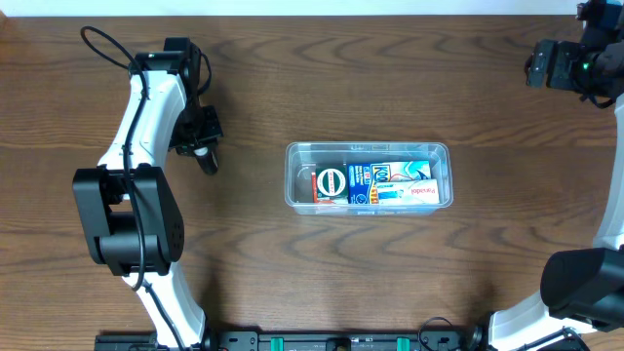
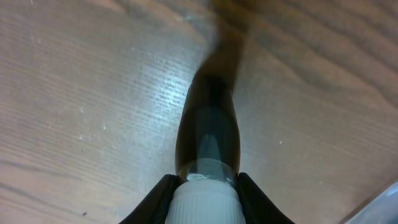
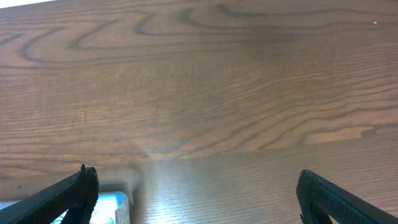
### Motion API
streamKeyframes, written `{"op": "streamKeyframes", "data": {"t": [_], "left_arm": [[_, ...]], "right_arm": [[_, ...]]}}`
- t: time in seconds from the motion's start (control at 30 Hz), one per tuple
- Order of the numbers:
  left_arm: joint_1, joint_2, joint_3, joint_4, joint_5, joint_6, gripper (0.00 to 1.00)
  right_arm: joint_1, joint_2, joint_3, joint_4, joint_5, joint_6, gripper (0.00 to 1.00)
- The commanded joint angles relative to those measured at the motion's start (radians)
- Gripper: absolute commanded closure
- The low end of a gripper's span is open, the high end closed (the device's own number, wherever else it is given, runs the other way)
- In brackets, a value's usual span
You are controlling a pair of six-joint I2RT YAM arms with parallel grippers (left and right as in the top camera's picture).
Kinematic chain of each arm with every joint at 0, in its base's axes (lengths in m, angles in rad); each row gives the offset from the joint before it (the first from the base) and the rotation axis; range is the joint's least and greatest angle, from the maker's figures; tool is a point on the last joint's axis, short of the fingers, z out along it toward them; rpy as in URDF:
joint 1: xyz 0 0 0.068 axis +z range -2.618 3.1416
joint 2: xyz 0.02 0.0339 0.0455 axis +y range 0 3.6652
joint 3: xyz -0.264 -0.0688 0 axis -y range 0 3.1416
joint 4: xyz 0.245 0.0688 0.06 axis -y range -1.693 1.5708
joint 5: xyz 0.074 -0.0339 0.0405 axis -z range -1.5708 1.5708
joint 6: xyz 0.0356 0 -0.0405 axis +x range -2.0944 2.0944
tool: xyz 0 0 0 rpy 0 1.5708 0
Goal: Pack container
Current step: 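Carry the dark bottle over the container and lower it inside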
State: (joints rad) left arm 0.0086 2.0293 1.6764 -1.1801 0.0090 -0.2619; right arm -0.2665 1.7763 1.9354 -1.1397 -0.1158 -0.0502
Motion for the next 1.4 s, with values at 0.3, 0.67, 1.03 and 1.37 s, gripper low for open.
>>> {"op": "streamKeyframes", "data": {"t": [0.3, 0.67, 1.03, 1.37], "left_arm": [[-0.032, -0.212, 0.024, -0.053, 0.006, -0.001, 0.71], [-0.294, -0.457, 0.024, -0.108, 0.006, -0.008, 0.72], [-0.487, -0.479, 0.024, -0.118, 0.005, -0.135, 0.72], [-0.585, -0.441, 0.024, -0.092, -0.027, -0.202, 0.72]], "right_arm": [[-0.008, -0.007, 0.009, -0.001, -0.001, 0.016, 0.01], [-0.008, -0.007, 0.009, -0.001, -0.001, 0.016, 0.01], [-0.008, -0.007, 0.009, -0.001, -0.001, 0.016, 0.01], [-0.008, -0.007, 0.009, -0.001, -0.001, 0.016, 0.01]]}}
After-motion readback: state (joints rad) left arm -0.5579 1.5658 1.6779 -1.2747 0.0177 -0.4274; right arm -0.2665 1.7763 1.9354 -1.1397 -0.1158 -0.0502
